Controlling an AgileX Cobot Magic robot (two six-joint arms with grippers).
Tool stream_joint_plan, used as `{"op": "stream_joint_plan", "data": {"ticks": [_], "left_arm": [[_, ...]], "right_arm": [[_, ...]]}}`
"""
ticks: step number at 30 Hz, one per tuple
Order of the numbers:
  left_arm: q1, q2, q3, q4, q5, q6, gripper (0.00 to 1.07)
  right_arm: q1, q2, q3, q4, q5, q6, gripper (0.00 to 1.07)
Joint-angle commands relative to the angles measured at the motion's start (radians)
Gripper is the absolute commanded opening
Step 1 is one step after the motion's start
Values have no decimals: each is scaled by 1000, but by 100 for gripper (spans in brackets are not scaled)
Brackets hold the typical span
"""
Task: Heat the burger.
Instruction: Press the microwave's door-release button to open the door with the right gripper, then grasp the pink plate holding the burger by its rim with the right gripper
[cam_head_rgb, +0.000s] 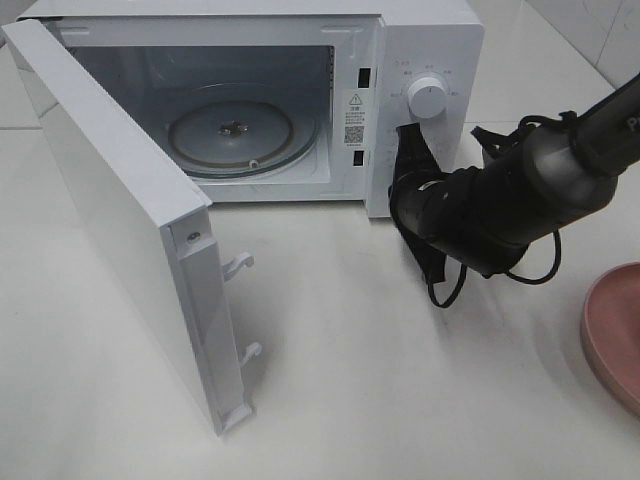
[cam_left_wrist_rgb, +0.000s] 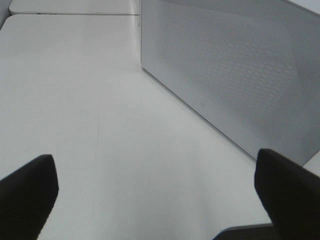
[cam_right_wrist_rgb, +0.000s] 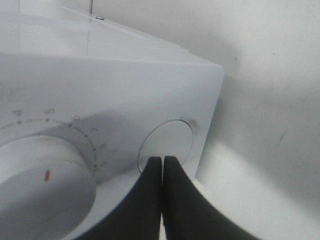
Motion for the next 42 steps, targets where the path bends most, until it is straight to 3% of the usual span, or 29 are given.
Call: {"op": "stream_joint_plan", "data": {"ticks": [1, 15, 21, 35, 42], "left_arm": [[-6, -15, -1, -6, -14, 3, 102], [-6, -15, -1, -6, -14, 3, 102], [-6, -15, -1, -6, -14, 3, 102], [-6, -15, -1, -6, -14, 3, 102], [-6, -15, -1, -6, -14, 3, 102]], "right_arm": [[-1, -32, 21, -6, 24, -53, 0], [-2, -163, 134, 48, 161, -253, 0], [-2, -254, 170, 108, 268, -519, 0], [-2, -354, 170, 411, 419, -1427, 0], [-51, -355, 170, 410, 538, -1627, 0]]}}
